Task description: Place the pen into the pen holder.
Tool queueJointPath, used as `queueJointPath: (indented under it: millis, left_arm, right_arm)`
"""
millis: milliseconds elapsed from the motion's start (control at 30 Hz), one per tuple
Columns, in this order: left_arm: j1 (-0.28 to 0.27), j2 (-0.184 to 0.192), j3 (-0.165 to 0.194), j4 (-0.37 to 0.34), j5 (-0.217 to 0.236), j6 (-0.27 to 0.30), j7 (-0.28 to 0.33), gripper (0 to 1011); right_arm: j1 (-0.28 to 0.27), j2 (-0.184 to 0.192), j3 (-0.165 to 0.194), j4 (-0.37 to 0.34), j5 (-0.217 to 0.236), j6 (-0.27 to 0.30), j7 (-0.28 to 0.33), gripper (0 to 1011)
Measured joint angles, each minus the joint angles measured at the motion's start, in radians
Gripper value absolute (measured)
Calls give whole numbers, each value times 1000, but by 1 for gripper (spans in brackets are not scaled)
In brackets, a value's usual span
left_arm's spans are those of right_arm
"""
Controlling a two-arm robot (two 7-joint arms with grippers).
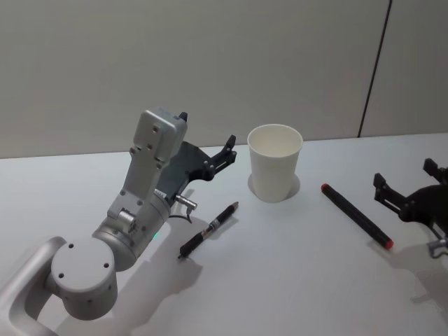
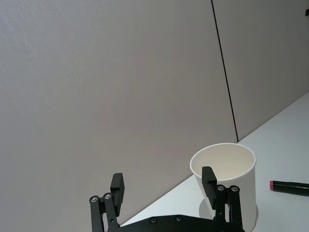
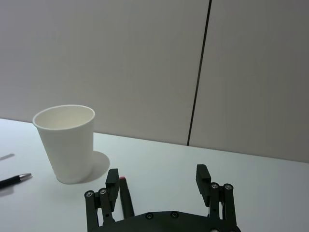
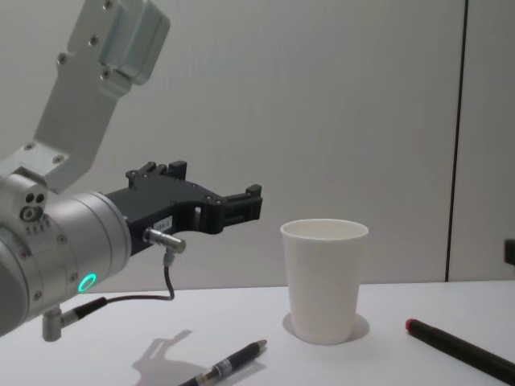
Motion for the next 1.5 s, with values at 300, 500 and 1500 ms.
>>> queueJointPath:
  millis: [300, 500, 1500]
  left_arm:
    - [0, 0, 0, 0, 0, 0, 0, 1001]
    - [0, 0, 0, 0, 0, 0, 0, 1001]
    - [0, 0, 0, 0, 0, 0, 0, 1001]
  right_arm:
    - [9, 8, 11, 3, 2, 68, -6, 1001]
    - [49, -6, 8, 29, -6, 137, 6, 1001]
    - [227, -118, -61, 187, -86, 392, 112, 1001]
